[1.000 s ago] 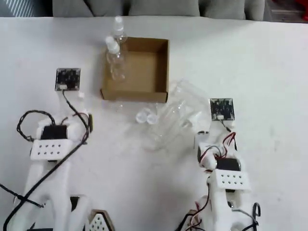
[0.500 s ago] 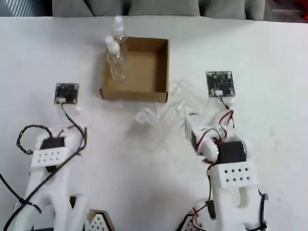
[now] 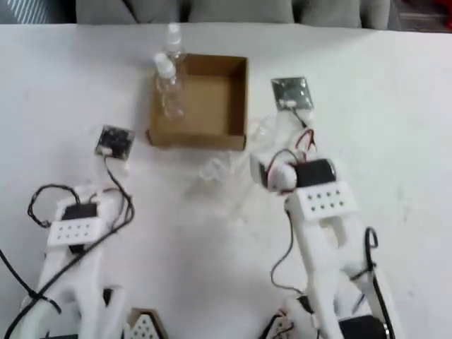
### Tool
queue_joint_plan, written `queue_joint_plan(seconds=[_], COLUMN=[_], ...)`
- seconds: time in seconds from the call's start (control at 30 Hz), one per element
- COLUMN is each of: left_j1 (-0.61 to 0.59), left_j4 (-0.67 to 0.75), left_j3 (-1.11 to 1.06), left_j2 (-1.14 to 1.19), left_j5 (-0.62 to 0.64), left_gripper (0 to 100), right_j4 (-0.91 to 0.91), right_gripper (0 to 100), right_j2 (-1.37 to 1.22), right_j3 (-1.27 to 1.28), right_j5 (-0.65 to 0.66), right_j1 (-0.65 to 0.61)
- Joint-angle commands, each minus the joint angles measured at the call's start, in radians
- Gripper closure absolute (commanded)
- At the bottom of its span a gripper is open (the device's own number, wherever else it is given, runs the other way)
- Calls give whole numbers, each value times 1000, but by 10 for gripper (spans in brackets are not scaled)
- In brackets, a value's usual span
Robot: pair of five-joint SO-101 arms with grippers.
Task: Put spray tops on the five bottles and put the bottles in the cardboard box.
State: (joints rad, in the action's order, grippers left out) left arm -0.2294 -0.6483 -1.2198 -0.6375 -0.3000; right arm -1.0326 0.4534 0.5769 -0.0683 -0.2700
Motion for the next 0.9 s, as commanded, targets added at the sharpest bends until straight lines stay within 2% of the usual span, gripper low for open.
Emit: queue_joint_plan(seconds=[0.0, 0.27, 0.67, 0.87], left_j1=[27, 68, 145, 143], left_j4=[-11, -15, -3, -8], left_j3=[5, -3, -227, -227], left_j2=[-8, -38, -401, -407], left_j5=[-6, -8, -9, -9], left_gripper=[955, 980, 976, 976], right_j4=[18, 10, -219, -329], right_gripper=[977, 977, 977, 976], right_j2=[-79, -206, -349, -487], right_j3=[-92, -172, -448, -582], right_j5=[-8, -14, -17, -135], right_j1=[-12, -12, -1, 30])
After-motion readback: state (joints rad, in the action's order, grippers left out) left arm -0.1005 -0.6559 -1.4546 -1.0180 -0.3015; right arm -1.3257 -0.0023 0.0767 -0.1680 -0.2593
